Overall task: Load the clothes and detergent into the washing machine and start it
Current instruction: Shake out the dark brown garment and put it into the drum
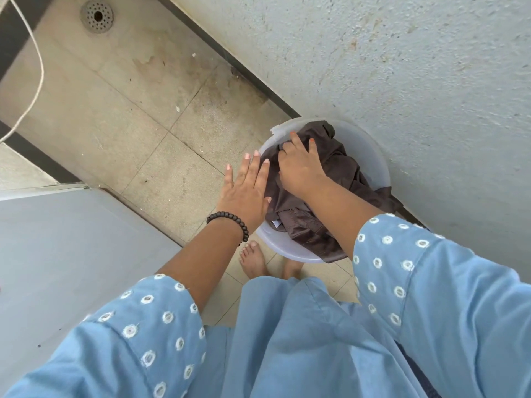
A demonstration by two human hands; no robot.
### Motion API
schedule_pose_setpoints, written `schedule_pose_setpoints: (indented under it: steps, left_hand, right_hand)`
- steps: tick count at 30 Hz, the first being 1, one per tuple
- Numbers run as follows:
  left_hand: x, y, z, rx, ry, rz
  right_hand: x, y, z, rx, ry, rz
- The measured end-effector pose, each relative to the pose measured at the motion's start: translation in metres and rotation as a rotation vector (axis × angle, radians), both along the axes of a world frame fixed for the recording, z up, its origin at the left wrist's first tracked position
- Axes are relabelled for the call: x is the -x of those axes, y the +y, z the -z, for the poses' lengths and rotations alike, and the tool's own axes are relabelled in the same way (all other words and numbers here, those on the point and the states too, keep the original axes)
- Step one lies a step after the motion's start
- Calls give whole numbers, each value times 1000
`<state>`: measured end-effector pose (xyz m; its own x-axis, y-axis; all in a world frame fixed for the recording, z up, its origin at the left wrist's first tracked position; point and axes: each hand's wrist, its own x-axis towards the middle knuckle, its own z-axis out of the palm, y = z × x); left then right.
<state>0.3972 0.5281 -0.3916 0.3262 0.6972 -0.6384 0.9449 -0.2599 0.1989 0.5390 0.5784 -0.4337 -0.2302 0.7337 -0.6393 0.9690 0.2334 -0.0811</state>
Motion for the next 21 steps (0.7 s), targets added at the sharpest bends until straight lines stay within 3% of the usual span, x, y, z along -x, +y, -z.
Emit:
schedule_pose_setpoints:
  steps: [2,6,9,14,17,21]
  left_hand:
    - [0,0,-2,15,-5,-6]
    - [1,-2,-9,56,-61,-45]
    - [0,-8,-15,114,-87,-50]
    - [3,-14,-20,223,-196,-136]
    - [13,-20,-27,188,-321,-243]
    - [14,-26,-59,203,-420,-424]
  right_hand:
    - [-1,-8,-3,-36,84,55]
    - [-8,-33,-16,-77,406,384]
    - [-7,-51,-38,-47,538,550]
    - [2,-70,-108,-39,799,886]
    - [10,-82,-161,-2,1026,1095]
    - [13,-93,-227,31,1274,1209]
